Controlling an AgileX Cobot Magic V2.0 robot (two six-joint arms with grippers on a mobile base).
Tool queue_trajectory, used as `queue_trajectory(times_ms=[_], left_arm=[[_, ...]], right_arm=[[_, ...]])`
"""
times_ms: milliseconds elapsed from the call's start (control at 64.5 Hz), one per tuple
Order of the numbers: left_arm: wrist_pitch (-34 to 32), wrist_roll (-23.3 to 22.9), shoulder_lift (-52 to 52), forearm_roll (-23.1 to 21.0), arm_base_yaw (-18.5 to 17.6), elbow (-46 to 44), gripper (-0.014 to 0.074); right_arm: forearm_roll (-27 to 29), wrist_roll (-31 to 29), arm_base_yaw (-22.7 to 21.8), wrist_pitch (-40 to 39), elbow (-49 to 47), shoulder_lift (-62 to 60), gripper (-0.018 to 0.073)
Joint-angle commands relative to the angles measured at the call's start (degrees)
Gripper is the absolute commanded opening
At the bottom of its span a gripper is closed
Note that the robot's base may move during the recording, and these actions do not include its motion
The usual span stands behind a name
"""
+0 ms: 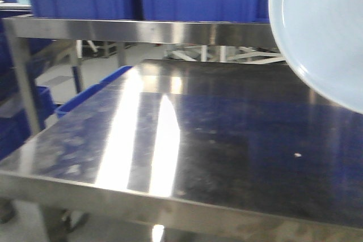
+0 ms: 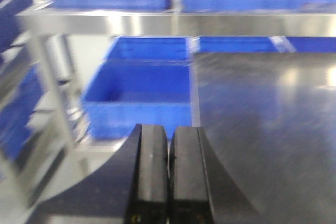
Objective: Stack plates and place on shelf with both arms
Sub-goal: 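Hold the plate stack up while the base drives to the bin shelf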
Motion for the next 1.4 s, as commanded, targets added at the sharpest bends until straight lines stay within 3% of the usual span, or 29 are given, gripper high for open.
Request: queue_trajectory(times_ms=[0, 1380], left_arm=[[-5.4, -0.2, 1.3, -0.1, 0.2, -1.8, 0.0082], [-5.3, -0.2, 1.5, -0.1, 0.2, -1.8, 0.0083]], right_arm=[[0.6, -0.2, -0.3, -6.2, -1.8, 0.3, 0.0053], [0.6, -0.2, -0.3, -6.2, -1.8, 0.3, 0.0053]])
